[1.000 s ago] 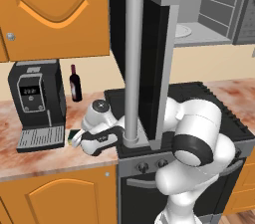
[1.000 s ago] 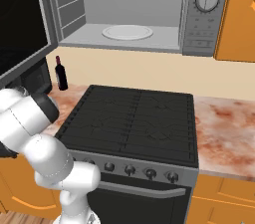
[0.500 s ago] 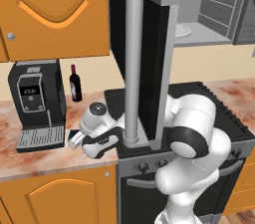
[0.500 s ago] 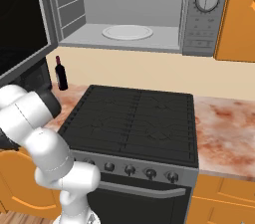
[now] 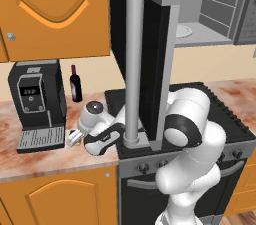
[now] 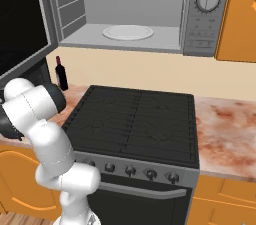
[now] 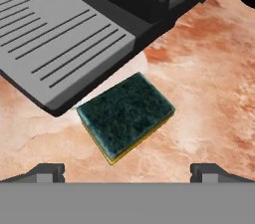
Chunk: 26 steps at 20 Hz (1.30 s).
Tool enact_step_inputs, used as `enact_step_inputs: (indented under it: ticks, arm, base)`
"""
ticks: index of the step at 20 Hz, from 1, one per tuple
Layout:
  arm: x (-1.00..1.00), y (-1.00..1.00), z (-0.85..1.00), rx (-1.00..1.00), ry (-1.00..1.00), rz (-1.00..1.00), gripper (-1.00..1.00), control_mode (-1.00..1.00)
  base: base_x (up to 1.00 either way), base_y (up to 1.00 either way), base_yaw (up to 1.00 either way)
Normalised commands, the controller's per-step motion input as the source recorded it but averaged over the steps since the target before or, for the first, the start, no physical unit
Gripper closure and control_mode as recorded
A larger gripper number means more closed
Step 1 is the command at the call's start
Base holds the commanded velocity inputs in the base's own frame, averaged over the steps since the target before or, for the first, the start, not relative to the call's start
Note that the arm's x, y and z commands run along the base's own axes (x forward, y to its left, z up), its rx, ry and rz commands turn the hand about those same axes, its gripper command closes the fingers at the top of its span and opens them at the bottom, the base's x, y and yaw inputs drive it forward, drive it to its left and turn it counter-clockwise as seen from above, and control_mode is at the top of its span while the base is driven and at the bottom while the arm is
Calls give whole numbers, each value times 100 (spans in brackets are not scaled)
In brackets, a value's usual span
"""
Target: Place the sponge inside the microwave to prepare for sanitizing.
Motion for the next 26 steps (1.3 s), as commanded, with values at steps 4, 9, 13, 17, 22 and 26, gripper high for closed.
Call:
enact_step_inputs:
  ticks: [4, 9, 13, 17, 22, 26]
  arm:
    - [3, 16, -13, -2, 0, -3, -100, -100]
    - [0, 19, -13, -3, 0, -5, -100, -100]
    - [0, 14, -13, -1, 1, -7, -100, -100]
    - [0, 11, -16, 0, 2, -6, -100, -100]
    - [2, 2, -14, -1, 5, -4, -100, -100]
    - [18, 0, -1, 0, 10, -1, -100, -100]
  base:
    - [0, 0, 0]
    - [0, 0, 0]
    - [0, 0, 0]
    - [0, 0, 0]
    - [0, 0, 0]
    - [0, 0, 0]
